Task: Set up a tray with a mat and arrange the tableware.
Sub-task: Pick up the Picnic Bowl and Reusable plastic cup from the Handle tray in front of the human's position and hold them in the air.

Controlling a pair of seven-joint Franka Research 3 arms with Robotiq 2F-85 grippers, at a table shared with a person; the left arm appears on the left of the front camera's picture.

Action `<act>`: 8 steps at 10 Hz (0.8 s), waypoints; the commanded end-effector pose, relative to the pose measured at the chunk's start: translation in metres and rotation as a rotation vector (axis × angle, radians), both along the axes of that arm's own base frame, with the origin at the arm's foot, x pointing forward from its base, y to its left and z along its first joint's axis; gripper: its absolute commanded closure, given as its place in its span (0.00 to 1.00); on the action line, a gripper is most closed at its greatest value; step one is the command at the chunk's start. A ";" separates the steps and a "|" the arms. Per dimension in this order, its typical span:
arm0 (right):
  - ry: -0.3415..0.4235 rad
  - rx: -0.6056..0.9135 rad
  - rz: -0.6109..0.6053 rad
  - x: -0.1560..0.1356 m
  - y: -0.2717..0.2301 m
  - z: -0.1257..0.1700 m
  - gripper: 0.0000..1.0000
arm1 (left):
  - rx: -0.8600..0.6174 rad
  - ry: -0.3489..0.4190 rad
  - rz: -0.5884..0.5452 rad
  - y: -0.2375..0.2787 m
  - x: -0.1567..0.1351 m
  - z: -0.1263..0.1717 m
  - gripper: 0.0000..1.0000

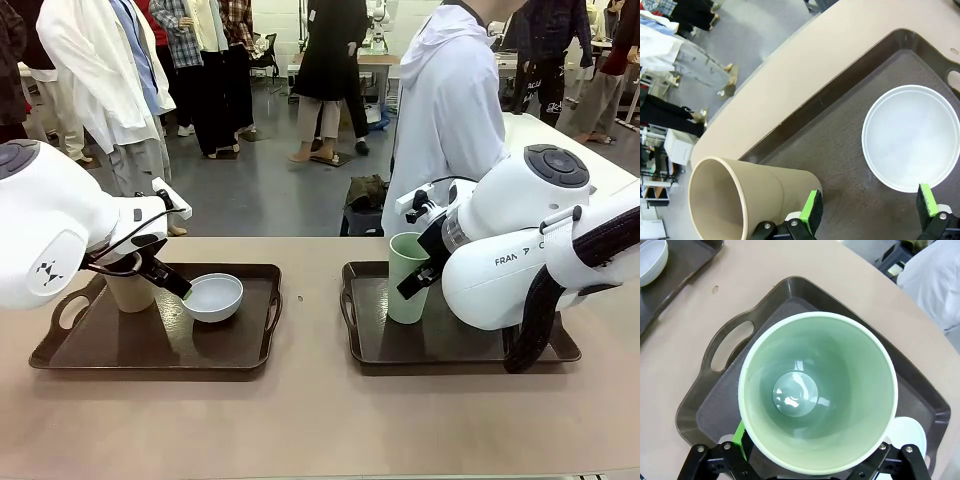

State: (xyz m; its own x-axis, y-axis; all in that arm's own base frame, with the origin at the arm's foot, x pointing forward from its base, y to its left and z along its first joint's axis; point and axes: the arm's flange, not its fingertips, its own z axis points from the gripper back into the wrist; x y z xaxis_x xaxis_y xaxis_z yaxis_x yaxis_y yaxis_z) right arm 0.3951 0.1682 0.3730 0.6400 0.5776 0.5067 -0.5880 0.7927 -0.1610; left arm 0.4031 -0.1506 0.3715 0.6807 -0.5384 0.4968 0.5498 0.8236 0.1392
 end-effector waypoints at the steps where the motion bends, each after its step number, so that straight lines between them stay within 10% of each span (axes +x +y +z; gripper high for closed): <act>1: 0.000 0.001 -0.001 0.000 0.000 0.000 0.00 | 0.000 0.000 0.001 0.000 0.000 0.000 0.00; 8: 0.050 -0.017 -0.093 -0.017 -0.001 0.016 0.00 | -0.028 0.082 -0.021 -0.011 -0.027 0.022 0.00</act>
State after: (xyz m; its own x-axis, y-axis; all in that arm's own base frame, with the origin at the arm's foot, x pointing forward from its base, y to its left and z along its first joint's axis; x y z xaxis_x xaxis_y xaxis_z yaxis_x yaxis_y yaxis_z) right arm 0.3935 0.1659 0.3759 0.6692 0.5573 0.4914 -0.5668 0.8106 -0.1474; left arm 0.3948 -0.1615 0.3753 0.6901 -0.5497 0.4707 0.5691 0.8140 0.1162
